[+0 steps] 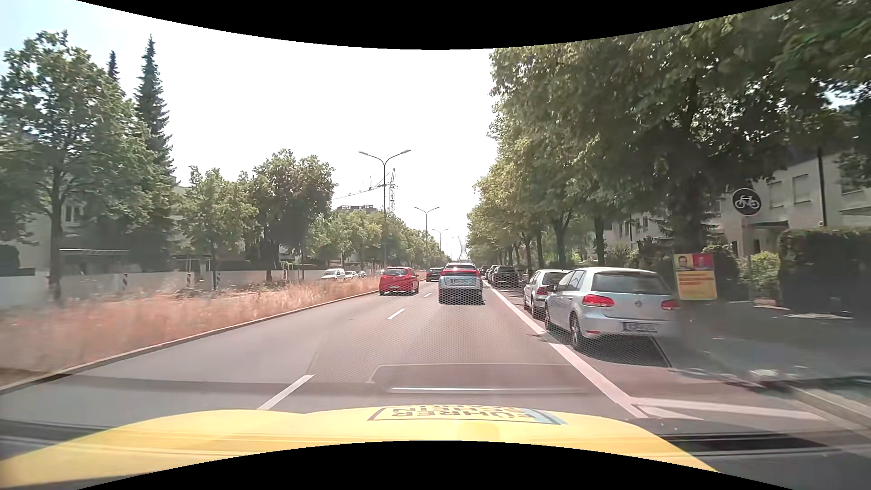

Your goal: Follow the waypoints while adhering to traffic rules and regulations

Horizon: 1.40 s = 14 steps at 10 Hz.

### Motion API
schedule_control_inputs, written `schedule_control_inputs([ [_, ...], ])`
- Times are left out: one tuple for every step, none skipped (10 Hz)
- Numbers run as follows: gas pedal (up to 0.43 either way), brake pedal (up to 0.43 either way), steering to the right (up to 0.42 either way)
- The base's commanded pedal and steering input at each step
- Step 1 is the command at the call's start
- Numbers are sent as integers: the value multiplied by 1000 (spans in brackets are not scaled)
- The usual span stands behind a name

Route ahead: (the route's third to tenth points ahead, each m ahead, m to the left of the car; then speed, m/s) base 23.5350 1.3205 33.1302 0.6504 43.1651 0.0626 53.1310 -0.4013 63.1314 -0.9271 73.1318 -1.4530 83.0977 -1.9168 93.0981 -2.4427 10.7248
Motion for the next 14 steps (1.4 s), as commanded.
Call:
schedule_control_inputs([
  [169,0,20],
  [169,0,20],
  [169,0,20],
  [169,0,20],
  [169,0,20],
  [169,0,20],
  [169,0,18],
  [177,0,12],
  [177,0,11],
  [189,0,10],
  [189,0,8],
  [189,0,8],
  [189,0,8],
  [197,0,8],
])
